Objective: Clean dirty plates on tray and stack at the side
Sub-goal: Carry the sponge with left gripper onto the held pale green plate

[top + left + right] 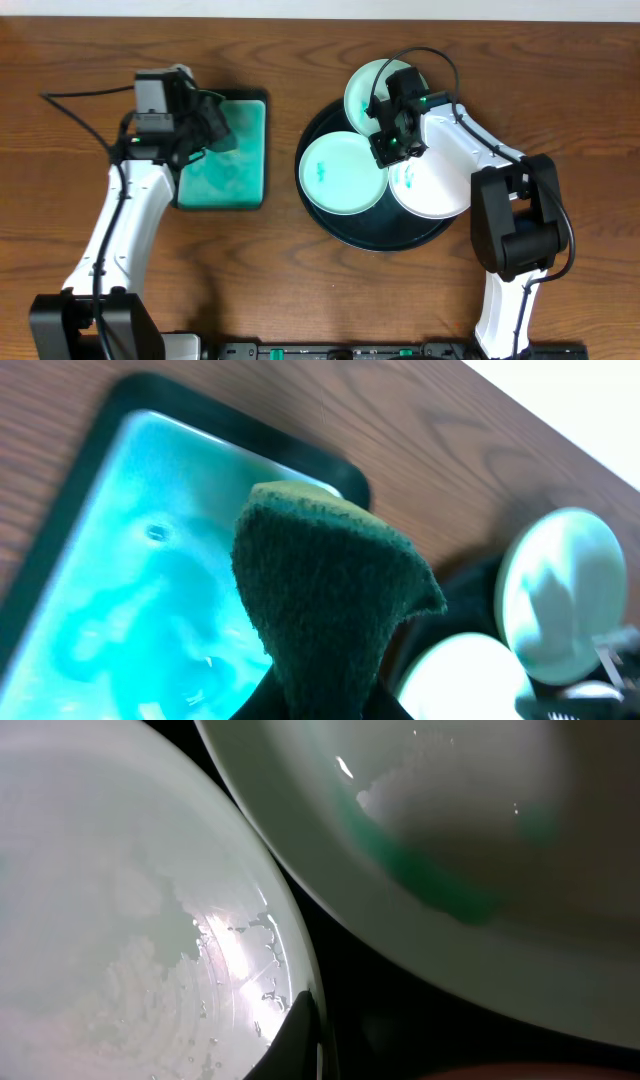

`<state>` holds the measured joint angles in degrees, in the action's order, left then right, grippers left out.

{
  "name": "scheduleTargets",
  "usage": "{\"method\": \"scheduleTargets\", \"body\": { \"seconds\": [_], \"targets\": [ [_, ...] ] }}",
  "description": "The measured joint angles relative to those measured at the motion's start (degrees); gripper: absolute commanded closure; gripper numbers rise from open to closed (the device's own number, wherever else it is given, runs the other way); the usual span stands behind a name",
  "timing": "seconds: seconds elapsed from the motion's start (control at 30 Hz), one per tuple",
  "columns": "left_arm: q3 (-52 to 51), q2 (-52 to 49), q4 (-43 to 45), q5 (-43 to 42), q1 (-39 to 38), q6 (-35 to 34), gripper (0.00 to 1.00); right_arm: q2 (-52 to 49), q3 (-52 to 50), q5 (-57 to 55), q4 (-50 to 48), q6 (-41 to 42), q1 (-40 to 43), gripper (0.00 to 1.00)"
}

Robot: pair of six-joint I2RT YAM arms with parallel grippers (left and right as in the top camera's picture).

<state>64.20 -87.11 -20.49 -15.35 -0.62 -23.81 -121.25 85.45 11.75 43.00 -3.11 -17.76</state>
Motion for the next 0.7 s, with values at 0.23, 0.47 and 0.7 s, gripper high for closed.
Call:
{"method": "scheduleTargets", "body": {
  "seconds": [0.23, 0.47, 0.7],
  "targets": [
    [0.00, 0.00, -0.02, 0.02, -9.73, -2.71, 0.93, 0.00, -0.02, 0.57, -0.79, 1.05, 0.00, 0.99],
    [0.00, -3.96, 0.92, 2.05, -19.26, -9.18, 0.93, 0.00, -0.02, 0.66, -1.14, 2.73, 0.00, 0.99],
    [0.00, -17.49, 10.54, 4.11, -27.76, -14.80, 0.93, 0.00, -0.07, 0.66, -1.25, 3.98, 0.00, 0.99]
  ]
}}
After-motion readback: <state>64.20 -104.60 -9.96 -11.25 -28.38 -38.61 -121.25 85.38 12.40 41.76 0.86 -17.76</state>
